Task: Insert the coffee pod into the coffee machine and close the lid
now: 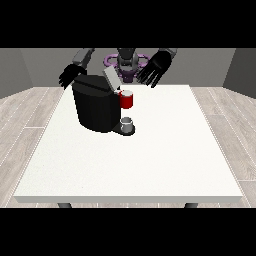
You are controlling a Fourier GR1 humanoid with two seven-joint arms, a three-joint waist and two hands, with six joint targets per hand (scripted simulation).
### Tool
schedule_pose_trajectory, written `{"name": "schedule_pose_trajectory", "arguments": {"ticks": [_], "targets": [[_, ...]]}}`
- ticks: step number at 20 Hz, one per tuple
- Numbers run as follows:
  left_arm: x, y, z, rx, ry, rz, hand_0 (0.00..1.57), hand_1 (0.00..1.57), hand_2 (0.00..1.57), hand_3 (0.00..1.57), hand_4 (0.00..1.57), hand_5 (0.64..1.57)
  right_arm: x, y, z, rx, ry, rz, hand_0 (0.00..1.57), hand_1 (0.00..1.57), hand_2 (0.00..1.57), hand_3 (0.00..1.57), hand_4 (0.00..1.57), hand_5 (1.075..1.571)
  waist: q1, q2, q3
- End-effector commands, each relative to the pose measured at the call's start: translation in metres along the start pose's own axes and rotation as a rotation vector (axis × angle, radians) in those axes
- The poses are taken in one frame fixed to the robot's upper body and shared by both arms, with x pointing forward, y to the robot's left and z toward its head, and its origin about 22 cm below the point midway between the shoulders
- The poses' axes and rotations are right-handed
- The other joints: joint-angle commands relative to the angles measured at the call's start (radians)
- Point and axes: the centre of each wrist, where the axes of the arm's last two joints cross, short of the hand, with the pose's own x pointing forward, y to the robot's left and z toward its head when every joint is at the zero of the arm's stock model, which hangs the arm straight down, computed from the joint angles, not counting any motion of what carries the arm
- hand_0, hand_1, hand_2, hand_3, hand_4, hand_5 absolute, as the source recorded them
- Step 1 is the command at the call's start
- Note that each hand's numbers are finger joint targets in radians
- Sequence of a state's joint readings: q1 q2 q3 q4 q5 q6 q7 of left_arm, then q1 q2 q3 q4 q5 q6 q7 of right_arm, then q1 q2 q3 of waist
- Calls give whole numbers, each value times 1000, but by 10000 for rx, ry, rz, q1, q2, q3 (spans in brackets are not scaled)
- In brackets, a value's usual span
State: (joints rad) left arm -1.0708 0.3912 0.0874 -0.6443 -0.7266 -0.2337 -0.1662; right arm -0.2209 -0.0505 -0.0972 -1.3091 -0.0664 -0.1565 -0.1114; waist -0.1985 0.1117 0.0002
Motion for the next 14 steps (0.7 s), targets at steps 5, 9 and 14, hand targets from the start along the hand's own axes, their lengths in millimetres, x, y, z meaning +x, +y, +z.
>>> {"name": "schedule_pose_trajectory", "arguments": {"ticks": [5, 9, 14], "targets": [[-27, -76, 14, 797, -127, 5111, 0, 0, 0, 0, 249, 1571, -23, -21, 23, -708, 664, -232, 0, 0, 0, 0, 399, 1571, 975, -1448, -12], [-49, -135, 37, 317, 652, 6992, 0, 0, 0, 0, 0, 1571, -26, -48, 36, -316, 1044, 628, 0, 0, 0, 0, 433, 1571, 1390, -2728, -10], [-76, -174, 70, 147, 1108, 8230, 0, 0, 0, 0, 191, 1571, 3, -29, 22, 492, 865, 564, 0, 0, 0, 0, 370, 1571, 1978, -3551, -13]]}}
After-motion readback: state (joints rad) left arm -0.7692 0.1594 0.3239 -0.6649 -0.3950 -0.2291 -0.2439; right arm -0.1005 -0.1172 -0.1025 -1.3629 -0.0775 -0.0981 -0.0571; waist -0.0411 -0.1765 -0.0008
